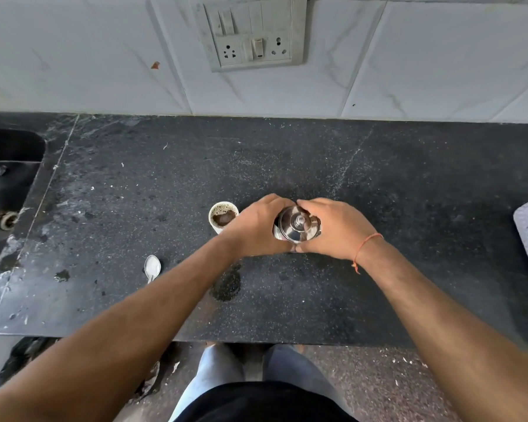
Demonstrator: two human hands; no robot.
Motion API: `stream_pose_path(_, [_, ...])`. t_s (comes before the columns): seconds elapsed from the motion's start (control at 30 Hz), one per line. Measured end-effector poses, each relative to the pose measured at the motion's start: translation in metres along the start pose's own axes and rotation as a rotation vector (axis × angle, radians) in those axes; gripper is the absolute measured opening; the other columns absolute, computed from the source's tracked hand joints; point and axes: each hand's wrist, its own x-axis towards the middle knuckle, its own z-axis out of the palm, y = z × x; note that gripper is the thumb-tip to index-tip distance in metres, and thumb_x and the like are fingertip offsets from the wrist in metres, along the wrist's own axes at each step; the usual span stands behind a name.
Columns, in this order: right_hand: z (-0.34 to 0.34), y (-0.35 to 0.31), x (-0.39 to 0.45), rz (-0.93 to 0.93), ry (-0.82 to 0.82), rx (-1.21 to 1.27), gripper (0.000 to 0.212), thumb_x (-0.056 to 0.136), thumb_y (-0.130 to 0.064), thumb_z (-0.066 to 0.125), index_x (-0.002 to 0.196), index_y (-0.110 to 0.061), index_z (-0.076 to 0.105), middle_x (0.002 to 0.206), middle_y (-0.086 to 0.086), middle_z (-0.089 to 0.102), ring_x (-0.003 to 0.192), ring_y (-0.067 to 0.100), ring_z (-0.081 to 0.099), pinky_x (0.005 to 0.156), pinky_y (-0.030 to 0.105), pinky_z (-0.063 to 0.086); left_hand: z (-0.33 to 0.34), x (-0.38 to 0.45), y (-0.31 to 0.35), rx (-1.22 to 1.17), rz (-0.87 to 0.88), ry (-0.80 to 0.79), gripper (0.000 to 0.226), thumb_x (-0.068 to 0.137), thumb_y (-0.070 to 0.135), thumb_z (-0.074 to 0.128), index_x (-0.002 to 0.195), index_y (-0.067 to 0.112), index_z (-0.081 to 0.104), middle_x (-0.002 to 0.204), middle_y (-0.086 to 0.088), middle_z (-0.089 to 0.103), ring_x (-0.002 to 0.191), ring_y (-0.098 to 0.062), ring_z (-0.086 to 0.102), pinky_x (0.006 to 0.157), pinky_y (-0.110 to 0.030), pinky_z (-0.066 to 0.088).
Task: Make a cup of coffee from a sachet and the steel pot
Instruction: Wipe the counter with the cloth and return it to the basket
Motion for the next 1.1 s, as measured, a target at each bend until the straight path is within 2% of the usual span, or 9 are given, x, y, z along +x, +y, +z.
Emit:
stream_pose_path(0.27, [0.0, 0.014, 0.043, -0.012, -0.008, -0.02, 0.105, 0.06, -0.059, 0.096, 0.151, -0.026, 0.055, 0.136, -0.007, 0.066, 0.122, 0.021, 0.065, 0.101, 0.036, 0.054, -0.001, 0.029, -0.016, 0.029, -0.073, -0.005, 0.086, 0.07, 0.039, 0.099, 0.144, 0.02, 0.059, 0.131, 0.006, 0.062, 0.112, -0.008, 0.059, 0.099, -0.02, 0.044])
stream_pose_path(0.4, [0.005, 0.021, 0.044, -0.014, -0.018, -0.017, 0.107, 0.064, -0.057, 0.095, 0.156, -0.025, 0.05, 0.144, -0.007, 0.062, 0.127, 0.021, 0.063, 0.105, 0.038, 0.053, 0.005, 0.028, -0.016, 0.029, -0.092, -0.005, 0.086, 0.07, 0.038, 0.099, 0.144, 0.021, 0.058, 0.132, 0.006, 0.061, 0.114, -0.008, 0.059, 0.102, -0.022, 0.047])
stream_pose_path(0.5, [0.005, 0.023, 0.042, -0.028, -0.029, -0.007, 0.111, 0.067, -0.058, 0.094, 0.16, -0.024, 0.044, 0.149, -0.006, 0.058, 0.132, 0.022, 0.06, 0.108, 0.04, 0.052, 0.007, 0.025, -0.014, 0.033, -0.127, -0.001, 0.09, 0.07, 0.041, 0.097, 0.147, 0.024, 0.054, 0.134, 0.008, 0.06, 0.117, -0.01, 0.061, 0.106, -0.031, 0.052])
stream_pose_path(0.6, [0.009, 0.026, 0.033, -0.042, -0.028, -0.015, 0.116, 0.068, -0.064, 0.091, 0.163, -0.024, 0.036, 0.155, -0.006, 0.051, 0.138, 0.022, 0.052, 0.111, 0.043, 0.05, 0.006, 0.017, -0.011, 0.091, -0.143, -0.025, 0.107, 0.072, 0.051, 0.092, 0.162, 0.024, 0.04, 0.15, 0.004, 0.055, 0.134, -0.018, 0.058, 0.116, -0.038, 0.049])
stream_pose_path(0.7, [0.009, 0.033, 0.017, -0.073, 0.036, -0.003, 0.115, 0.075, -0.071, 0.082, 0.165, -0.023, 0.031, 0.164, -0.006, 0.04, 0.148, 0.021, 0.04, 0.116, 0.044, 0.048, 0.002, 0.008, -0.005, 0.189, -0.156, -0.028, 0.116, 0.079, 0.062, 0.081, 0.172, 0.03, 0.02, 0.166, 0.004, 0.041, 0.151, -0.028, 0.042, 0.123, -0.047, 0.042])
stream_pose_path(0.83, [0.0, 0.042, -0.012, -0.125, 0.197, -0.081, 0.1, 0.092, -0.07, 0.064, 0.167, -0.017, 0.025, 0.17, 0.001, 0.034, 0.157, 0.023, 0.032, 0.119, 0.046, 0.046, 0.0, 0.003, 0.016, 0.359, -0.056, 0.083, 0.105, 0.091, 0.077, 0.057, 0.174, 0.028, 0.015, 0.172, 0.005, 0.033, 0.158, -0.028, 0.027, 0.124, -0.056, 0.039])
stream_pose_path(0.93, [-0.008, 0.049, -0.039, -0.066, 0.267, -0.128, 0.097, 0.096, -0.073, 0.044, 0.17, -0.018, 0.015, 0.177, -0.001, 0.019, 0.164, 0.024, 0.018, 0.12, 0.053, 0.044, 0.009, 0.01, 0.042, 0.449, 0.023, 0.122, 0.097, 0.098, 0.074, 0.052, 0.175, 0.032, 0.01, 0.18, 0.006, 0.017, 0.165, -0.029, 0.014, 0.127, -0.057, 0.029])
stream_pose_path(1.1, [-0.022, 0.069, -0.091, 0.099, 0.351, -0.208, 0.091, 0.101, -0.071, 0.042, 0.171, -0.022, 0.01, 0.179, -0.006, 0.009, 0.166, 0.021, 0.008, 0.118, 0.058, 0.044, 0.031, 0.033, 0.094, 0.564, 0.214, 0.113, 0.092, 0.101, 0.078, 0.035, 0.174, 0.033, 0.004, 0.183, 0.001, 0.008, 0.167, -0.032, 0.01, 0.127, -0.059, 0.027])
